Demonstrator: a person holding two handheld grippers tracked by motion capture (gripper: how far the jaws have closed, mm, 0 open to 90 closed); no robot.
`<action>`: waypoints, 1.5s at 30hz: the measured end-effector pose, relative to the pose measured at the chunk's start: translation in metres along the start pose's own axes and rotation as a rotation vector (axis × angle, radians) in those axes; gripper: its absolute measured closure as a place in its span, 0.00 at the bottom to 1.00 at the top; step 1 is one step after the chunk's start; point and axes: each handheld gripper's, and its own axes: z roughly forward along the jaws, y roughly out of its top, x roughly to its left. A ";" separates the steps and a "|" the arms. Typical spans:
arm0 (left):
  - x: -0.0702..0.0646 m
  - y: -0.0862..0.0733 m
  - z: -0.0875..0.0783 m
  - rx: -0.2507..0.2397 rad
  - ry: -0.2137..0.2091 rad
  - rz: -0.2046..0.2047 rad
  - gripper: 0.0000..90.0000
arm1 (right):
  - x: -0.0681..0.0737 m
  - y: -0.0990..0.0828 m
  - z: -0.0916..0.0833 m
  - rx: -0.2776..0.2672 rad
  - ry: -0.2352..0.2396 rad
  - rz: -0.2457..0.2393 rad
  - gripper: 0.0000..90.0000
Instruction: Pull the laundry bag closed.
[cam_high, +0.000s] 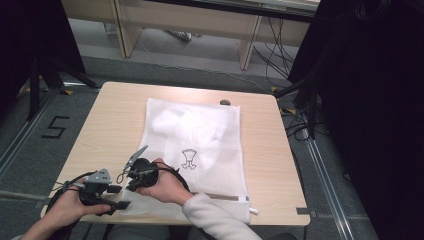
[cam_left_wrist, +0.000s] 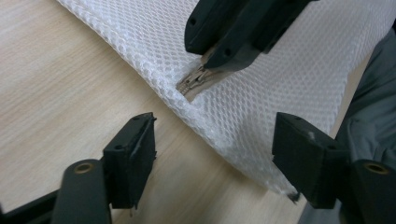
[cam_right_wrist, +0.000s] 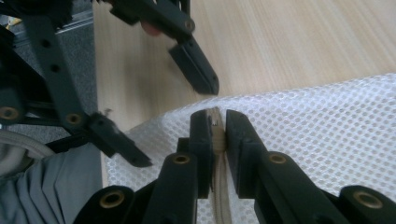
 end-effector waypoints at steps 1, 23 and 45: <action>0.001 0.001 0.001 -0.001 0.000 -0.004 0.36 | 0.000 0.000 -0.003 0.002 -0.003 0.001 0.91; -0.001 0.017 0.008 -0.028 -0.083 -0.153 0.95 | 0.000 -0.010 -0.023 0.039 0.000 -0.018 0.91; -0.003 0.018 0.006 -0.033 -0.071 -0.144 0.95 | 0.003 -0.022 -0.024 0.118 -0.013 0.018 0.91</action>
